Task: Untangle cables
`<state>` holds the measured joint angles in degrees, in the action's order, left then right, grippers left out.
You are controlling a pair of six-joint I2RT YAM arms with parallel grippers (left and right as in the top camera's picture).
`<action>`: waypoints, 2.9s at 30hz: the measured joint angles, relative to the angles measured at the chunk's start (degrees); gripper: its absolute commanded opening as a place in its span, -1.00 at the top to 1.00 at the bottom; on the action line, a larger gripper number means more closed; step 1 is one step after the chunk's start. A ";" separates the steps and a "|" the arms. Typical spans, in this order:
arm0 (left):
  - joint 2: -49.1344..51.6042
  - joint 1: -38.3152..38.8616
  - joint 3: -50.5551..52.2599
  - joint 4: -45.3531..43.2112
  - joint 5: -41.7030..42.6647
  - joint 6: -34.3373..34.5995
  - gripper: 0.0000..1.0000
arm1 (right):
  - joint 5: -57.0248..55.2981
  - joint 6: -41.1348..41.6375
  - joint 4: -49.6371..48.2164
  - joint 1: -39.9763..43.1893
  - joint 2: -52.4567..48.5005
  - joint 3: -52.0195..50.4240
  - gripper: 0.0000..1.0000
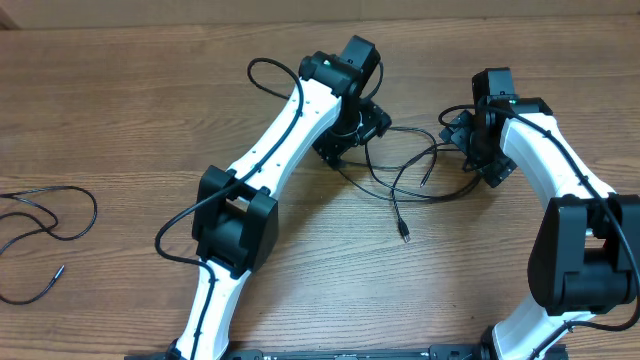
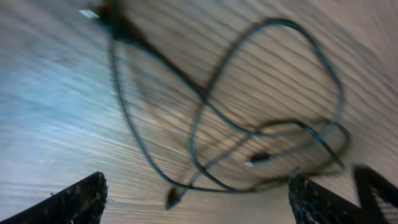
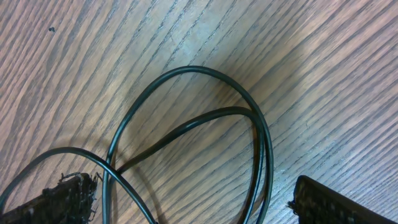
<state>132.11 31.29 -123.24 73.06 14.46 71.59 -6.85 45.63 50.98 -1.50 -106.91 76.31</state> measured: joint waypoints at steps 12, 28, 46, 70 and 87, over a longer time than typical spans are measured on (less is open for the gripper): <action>0.15 0.00 3.39 1.27 -4.04 4.50 -0.61 | 0.02 -0.02 -0.02 0.00 0.00 0.00 -1.00; 0.17 0.96 19.82 -12.72 -1.05 4.72 0.91 | 0.00 -0.02 0.02 -0.02 0.00 0.00 -0.99; -28.24 -12.68 21.31 -12.44 -6.36 -11.23 0.91 | 0.00 -0.02 0.02 0.00 0.00 0.00 -1.00; -49.92 -18.53 21.20 -16.98 1.01 -30.12 0.91 | 10.86 0.11 8.20 0.00 0.00 -0.09 -1.00; -49.92 -18.53 21.22 -36.96 17.46 -37.33 0.92 | 44.09 -14.93 -0.50 -14.73 0.00 -0.20 -1.00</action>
<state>82.19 12.75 -102.02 36.10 31.92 34.26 37.23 30.70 50.48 -16.23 -106.91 76.12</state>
